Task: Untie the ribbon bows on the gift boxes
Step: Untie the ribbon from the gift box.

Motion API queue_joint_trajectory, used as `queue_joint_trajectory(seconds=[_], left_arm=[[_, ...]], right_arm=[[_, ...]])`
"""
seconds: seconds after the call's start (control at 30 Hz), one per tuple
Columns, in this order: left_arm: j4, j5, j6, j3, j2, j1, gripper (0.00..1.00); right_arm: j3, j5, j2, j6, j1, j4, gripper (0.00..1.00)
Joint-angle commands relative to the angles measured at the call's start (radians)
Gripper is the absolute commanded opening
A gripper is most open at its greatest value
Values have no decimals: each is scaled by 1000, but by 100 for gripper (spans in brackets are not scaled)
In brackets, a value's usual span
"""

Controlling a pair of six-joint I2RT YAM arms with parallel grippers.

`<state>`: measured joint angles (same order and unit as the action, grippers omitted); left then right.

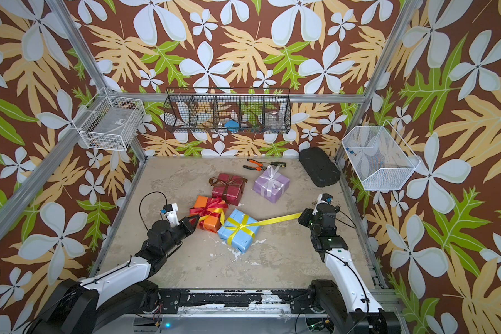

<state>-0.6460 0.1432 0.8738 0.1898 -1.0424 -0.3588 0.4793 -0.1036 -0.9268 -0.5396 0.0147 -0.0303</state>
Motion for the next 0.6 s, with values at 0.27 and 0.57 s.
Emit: queue_joint_trajectory(seconds=[0.27, 0.57], left_arm=[[34, 99, -41, 39, -12, 2, 70], [71, 30, 21, -28, 141, -13, 97]], right_arm=[[-8, -212, -68, 20, -3, 41, 60], [56, -133, -64, 62, -241, -19, 77]])
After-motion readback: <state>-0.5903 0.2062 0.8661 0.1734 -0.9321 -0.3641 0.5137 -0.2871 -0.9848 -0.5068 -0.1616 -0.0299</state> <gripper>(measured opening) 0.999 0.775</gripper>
